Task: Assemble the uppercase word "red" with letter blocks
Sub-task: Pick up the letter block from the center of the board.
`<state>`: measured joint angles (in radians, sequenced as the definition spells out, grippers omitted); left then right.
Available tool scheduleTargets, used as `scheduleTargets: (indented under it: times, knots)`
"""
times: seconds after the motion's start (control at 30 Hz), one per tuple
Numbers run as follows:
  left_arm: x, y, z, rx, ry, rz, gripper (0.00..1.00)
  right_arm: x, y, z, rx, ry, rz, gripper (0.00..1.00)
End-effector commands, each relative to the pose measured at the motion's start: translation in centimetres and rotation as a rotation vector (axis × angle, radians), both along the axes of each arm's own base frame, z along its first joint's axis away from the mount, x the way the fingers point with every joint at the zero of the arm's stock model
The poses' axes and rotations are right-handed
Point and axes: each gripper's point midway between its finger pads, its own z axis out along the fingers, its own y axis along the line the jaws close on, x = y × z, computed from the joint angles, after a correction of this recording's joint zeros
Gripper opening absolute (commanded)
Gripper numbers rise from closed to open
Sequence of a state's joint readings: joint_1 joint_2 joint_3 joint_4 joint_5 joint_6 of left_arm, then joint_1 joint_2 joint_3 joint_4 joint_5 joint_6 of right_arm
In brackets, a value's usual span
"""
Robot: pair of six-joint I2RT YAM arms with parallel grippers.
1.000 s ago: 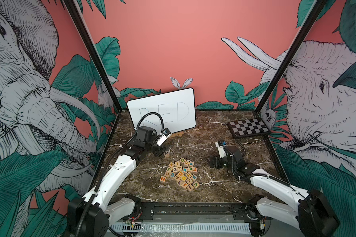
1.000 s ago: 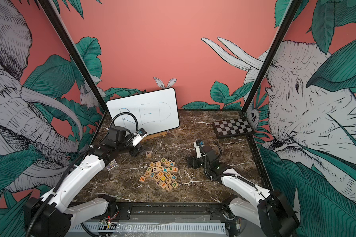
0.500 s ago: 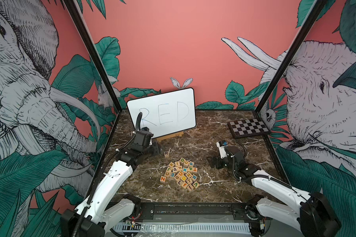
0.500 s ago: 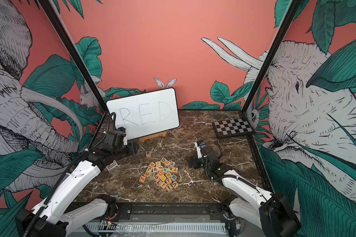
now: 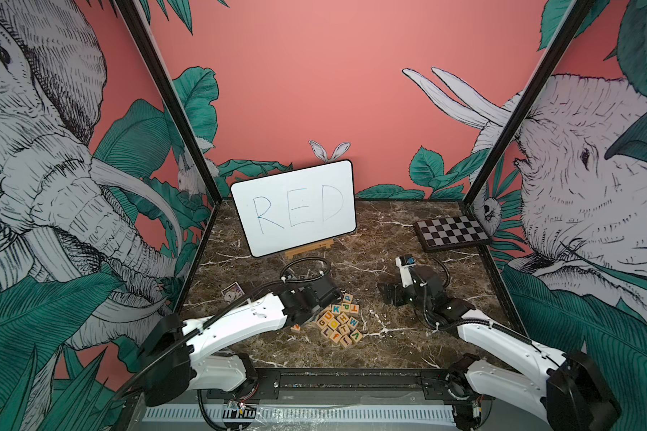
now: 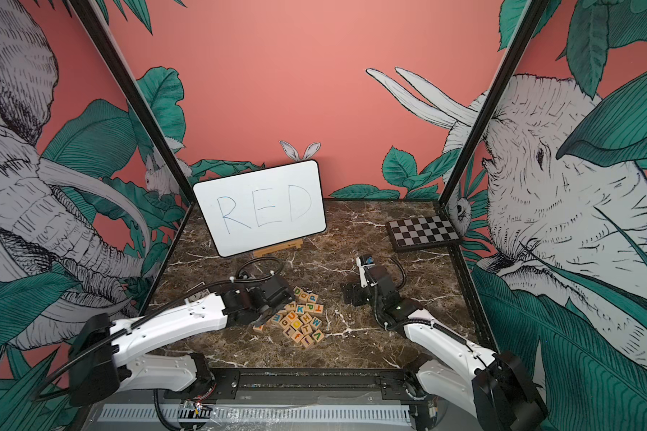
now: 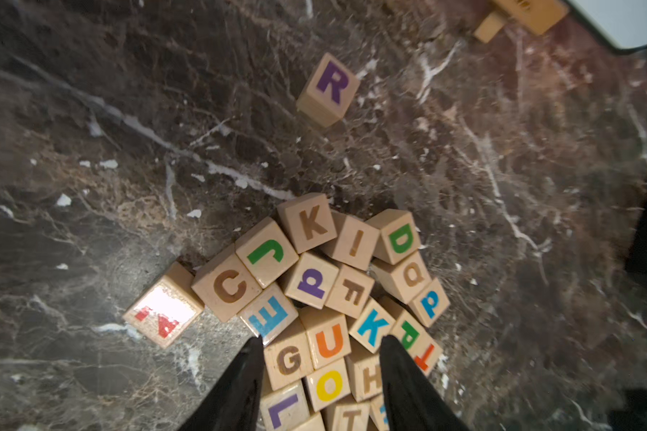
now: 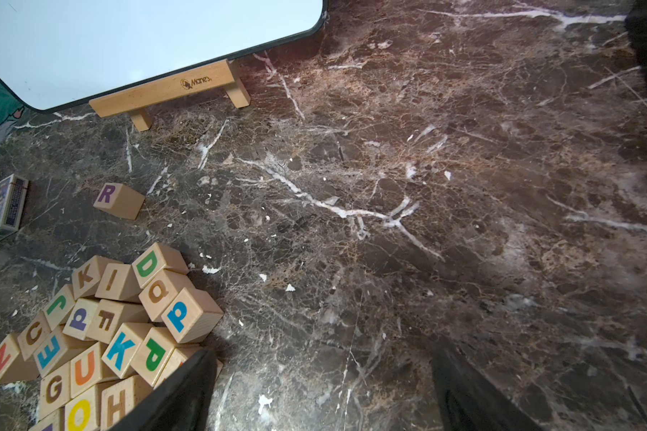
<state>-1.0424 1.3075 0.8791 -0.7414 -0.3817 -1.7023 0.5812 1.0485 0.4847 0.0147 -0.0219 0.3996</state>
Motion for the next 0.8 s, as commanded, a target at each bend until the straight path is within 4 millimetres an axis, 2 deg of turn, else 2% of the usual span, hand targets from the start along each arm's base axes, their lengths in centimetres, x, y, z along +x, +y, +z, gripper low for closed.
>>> scheduleTargets:
  times: [0.0, 0.13, 0.33, 0.4, 0.57, 0.77]
  knots:
    - [-0.3, 0.1, -0.7, -0.103, 0.007, 0.176, 0.53, 0.0, -0.6, -0.1, -0.009, -0.017, -0.021, 0.90]
    - [-1.0, -0.3, -2.8, -0.168, 0.033, 0.241, 0.52, -0.1, -0.1, -0.2, -0.004, -0.003, 0.007, 0.89]
    - [-1.8, -0.2, -4.5, -0.119, 0.100, 0.296, 0.49, -0.1, 0.0, -0.5, -0.009, 0.008, 0.013, 0.89]
    - [-1.7, -0.4, -4.8, -0.122, 0.100, 0.300, 0.47, -0.1, 0.0, -0.4, -0.009, 0.004, 0.012, 0.89]
    - [-1.9, 0.5, -5.6, -0.107, 0.096, 0.344, 0.45, -0.2, 0.1, -0.5, -0.006, 0.006, 0.016, 0.89]
    - [-1.9, 1.0, -5.6, -0.089, 0.087, 0.360, 0.40, -0.2, 0.1, -0.4, -0.004, 0.004, 0.018, 0.89]
